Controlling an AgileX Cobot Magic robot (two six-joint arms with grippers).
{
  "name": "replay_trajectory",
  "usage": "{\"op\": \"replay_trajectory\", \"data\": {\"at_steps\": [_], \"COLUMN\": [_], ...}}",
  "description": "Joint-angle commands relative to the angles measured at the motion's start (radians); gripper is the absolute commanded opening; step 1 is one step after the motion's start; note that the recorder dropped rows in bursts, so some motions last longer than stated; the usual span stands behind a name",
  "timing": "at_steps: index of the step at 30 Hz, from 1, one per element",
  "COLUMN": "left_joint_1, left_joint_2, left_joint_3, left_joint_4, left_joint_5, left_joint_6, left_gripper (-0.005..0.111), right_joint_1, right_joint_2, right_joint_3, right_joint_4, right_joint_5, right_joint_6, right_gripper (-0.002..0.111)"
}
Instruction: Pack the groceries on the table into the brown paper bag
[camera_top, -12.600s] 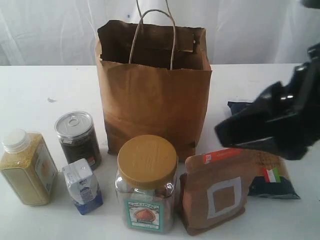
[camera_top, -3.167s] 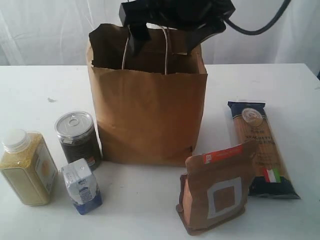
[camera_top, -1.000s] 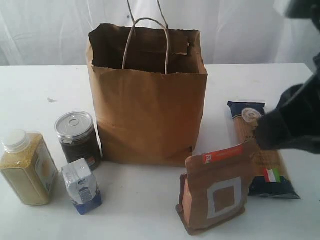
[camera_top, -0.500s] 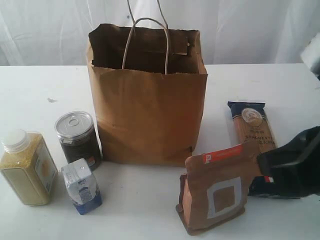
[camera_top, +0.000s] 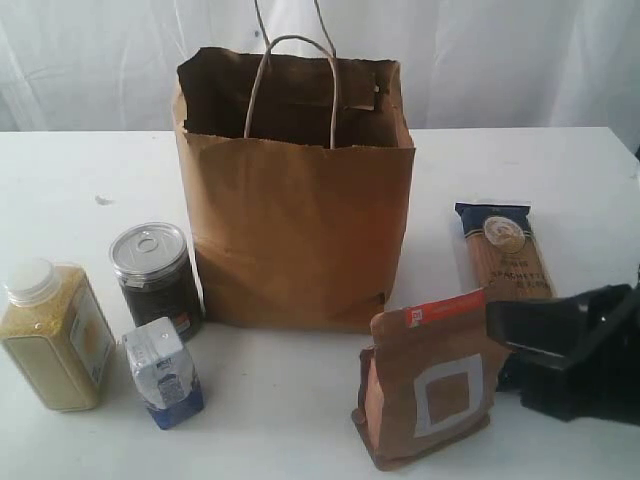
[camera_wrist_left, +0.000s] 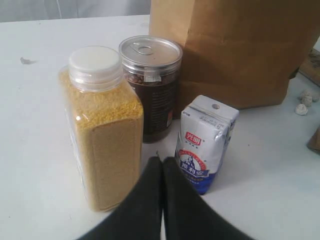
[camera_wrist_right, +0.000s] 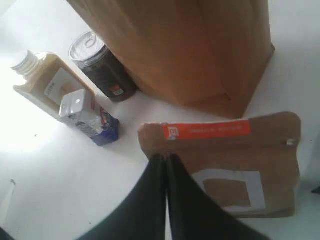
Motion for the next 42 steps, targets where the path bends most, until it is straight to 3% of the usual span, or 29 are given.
{"op": "replay_trajectory", "data": {"at_steps": [1,13,19,27,42], "left_joint_1": [0.003,0.003,0.003,0.003,0.003], "left_joint_2": [-0.005,-0.005,-0.005,-0.005,-0.005], "left_joint_3": [0.003,0.003,0.003,0.003,0.003], "left_joint_4": [-0.005,-0.005,-0.005,-0.005,-0.005], "left_joint_5": [0.004,0.004,0.004,0.004,0.004], "left_joint_6": [0.000,0.000,0.000,0.000,0.000], "left_gripper": [0.000,0.000,0.000,0.000,0.000], "right_joint_1": [-0.008,-0.162,-0.283,-0.398,-0.448], "right_joint_2": [-0.053,-0.185,-0.373,-0.531,-0.678], "right_joint_3": [0.080,0.206,0.298,0.384,0.402], "right_joint_4": [0.001,0.002,0.004,0.075,0.084], "right_joint_5": [-0.047,-0.072,-0.061,0.119,0.110], "right_joint_6": [-0.008,-0.008,-0.008,-0.003,-0.003], "right_gripper": [0.000,0.000,0.000,0.000,0.000]}}
